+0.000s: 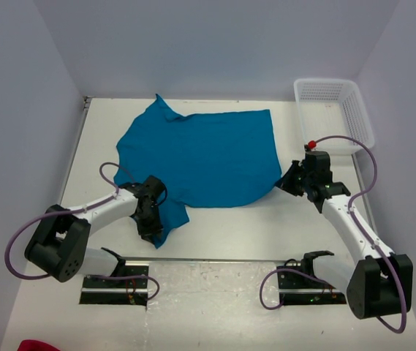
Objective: Fold and stack the t-shirts
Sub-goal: Grap the side of the flattened tshirt closest away from the robot with both arms
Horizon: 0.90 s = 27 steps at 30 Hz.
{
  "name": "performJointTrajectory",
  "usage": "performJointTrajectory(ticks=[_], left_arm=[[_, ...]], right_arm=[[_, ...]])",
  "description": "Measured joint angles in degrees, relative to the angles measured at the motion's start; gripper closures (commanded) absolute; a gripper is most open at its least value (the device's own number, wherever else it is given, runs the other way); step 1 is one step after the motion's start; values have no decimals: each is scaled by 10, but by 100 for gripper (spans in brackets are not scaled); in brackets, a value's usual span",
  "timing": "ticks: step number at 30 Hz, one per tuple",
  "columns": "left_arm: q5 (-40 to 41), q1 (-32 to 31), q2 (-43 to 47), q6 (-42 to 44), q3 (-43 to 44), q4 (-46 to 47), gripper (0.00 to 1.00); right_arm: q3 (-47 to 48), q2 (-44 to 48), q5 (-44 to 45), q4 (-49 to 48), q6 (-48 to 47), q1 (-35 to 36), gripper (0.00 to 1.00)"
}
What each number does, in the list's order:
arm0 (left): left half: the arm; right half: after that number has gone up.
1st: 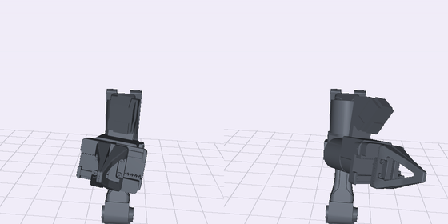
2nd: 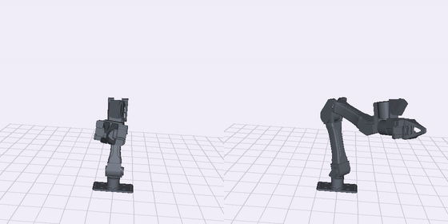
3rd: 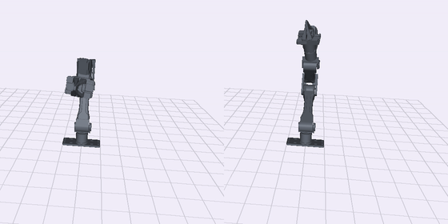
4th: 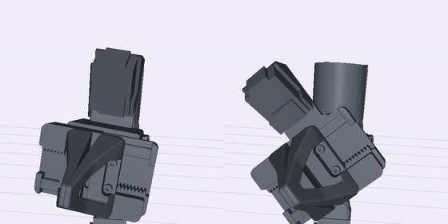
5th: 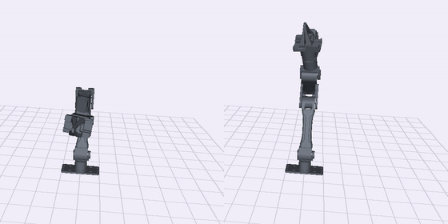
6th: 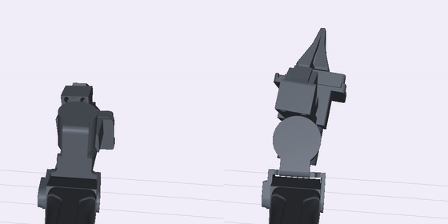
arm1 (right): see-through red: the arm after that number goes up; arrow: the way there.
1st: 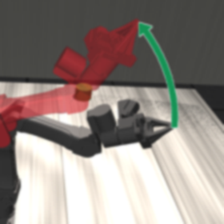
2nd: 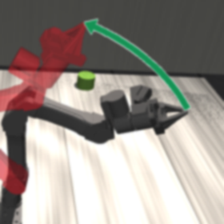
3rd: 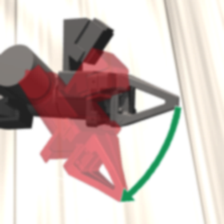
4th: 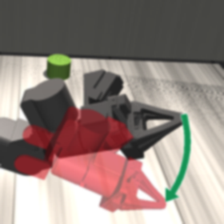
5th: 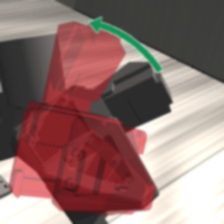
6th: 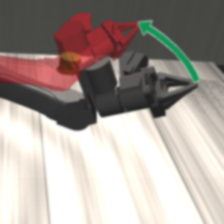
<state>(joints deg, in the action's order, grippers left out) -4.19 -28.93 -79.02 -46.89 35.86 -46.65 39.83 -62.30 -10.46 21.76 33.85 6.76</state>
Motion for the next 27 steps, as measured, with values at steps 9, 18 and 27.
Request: performJointTrajectory(ticks=[9, 18, 27], left_arm=[[-27, 0, 5, 4, -7, 24, 100], [-47, -2, 52, -5, -31, 68, 100], [40, -1, 127, -7, -23, 72, 100]], right_arm=[[0, 9, -1, 3, 0, 0, 100], [0, 7, 3, 6, 0, 5, 100], [0, -30, 26, 10, -3, 35, 100]])
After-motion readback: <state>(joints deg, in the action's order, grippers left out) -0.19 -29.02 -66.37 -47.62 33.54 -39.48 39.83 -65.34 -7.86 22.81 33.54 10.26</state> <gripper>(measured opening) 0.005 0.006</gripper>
